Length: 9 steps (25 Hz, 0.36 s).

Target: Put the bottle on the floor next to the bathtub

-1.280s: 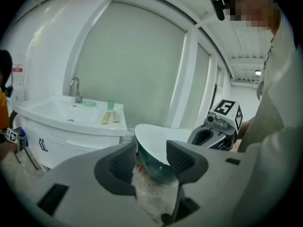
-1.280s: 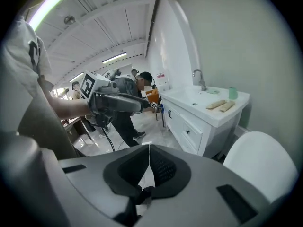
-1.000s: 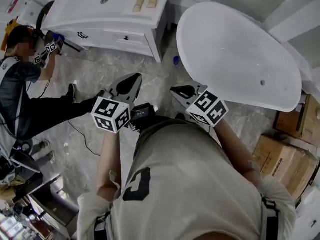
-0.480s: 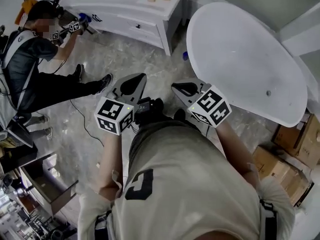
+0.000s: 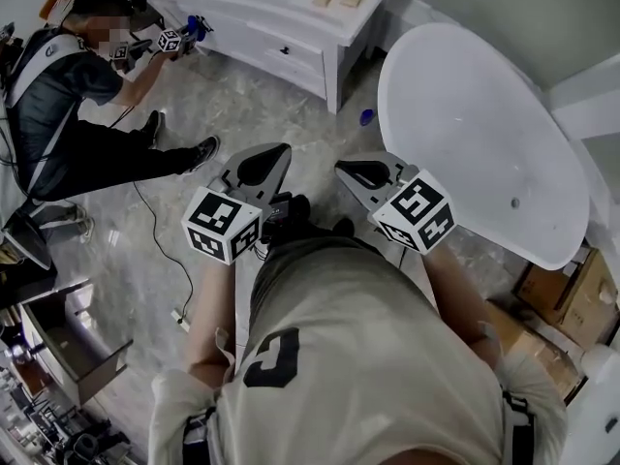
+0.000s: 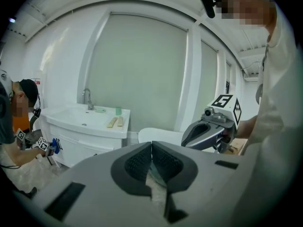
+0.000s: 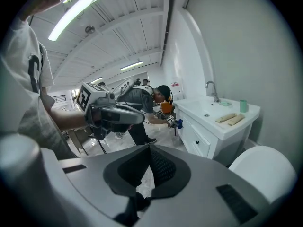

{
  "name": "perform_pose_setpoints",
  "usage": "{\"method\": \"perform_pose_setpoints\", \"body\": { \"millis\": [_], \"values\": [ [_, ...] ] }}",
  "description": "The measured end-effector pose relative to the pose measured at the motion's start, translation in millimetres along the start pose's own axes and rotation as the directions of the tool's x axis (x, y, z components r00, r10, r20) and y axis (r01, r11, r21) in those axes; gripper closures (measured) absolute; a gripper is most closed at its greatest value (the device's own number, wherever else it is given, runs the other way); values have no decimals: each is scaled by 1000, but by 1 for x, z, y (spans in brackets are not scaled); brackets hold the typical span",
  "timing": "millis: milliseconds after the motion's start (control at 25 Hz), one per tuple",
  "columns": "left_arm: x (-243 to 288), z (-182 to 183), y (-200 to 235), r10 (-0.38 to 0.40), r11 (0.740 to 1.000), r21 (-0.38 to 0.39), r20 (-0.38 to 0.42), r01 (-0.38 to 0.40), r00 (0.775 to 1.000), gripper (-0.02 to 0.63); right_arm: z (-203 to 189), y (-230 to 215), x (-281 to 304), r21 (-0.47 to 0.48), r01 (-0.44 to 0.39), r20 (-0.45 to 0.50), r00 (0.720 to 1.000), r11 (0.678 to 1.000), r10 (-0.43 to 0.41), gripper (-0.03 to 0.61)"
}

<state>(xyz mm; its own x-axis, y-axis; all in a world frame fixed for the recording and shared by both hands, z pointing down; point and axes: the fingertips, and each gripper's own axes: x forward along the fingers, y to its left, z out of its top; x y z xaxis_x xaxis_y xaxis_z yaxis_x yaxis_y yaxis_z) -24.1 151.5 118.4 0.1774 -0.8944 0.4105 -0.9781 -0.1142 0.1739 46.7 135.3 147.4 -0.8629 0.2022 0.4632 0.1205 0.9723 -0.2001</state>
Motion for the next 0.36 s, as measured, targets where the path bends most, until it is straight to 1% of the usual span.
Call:
{"method": "perform_pose_setpoints", "body": {
  "millis": [160, 360],
  "values": [
    [-5, 2, 14, -24, 1000, 13, -1, 24, 1000, 555, 6, 4, 9, 0, 20, -11, 1000, 1000, -20, 551],
    [-10, 14, 39, -68, 997, 46, -1, 68, 998, 555, 26, 4, 30, 2, 38, -2, 999, 999, -38, 551]
  ]
}}
